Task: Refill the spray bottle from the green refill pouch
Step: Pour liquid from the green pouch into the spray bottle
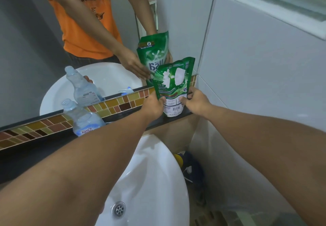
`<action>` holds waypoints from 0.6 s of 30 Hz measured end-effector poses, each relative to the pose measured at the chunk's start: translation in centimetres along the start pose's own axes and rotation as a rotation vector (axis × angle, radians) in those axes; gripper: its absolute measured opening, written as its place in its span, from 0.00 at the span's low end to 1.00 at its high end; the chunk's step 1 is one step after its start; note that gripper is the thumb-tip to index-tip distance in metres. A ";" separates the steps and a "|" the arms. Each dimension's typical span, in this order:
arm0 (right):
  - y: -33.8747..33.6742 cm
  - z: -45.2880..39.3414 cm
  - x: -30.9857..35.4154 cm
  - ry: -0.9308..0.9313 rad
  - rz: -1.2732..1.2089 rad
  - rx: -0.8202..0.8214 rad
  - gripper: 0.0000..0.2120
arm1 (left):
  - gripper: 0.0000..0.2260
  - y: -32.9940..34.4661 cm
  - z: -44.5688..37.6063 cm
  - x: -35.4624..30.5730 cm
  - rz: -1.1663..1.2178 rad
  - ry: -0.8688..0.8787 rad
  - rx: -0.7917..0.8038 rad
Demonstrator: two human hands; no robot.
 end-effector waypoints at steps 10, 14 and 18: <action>1.2 3.6 5.0 -0.125 0.045 0.005 0.12 | 0.16 -4.1 3.1 1.3 0.084 -0.013 -0.044; 1.7 5.0 7.9 -0.192 0.079 0.006 0.13 | 0.14 -5.9 4.5 1.9 0.135 -0.012 -0.080; 2.1 6.1 10.1 -0.218 0.105 0.008 0.11 | 0.14 -7.0 5.4 2.6 0.192 -0.022 -0.082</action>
Point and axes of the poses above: each hand's wrist, its own z-axis away from the middle knuckle, its own y-axis out of the palm, x = y × z, the point moved 9 cm from there along -z, towards the middle knuckle, and after that the axes turned 5 degrees about -z, right-handed, at the moved point
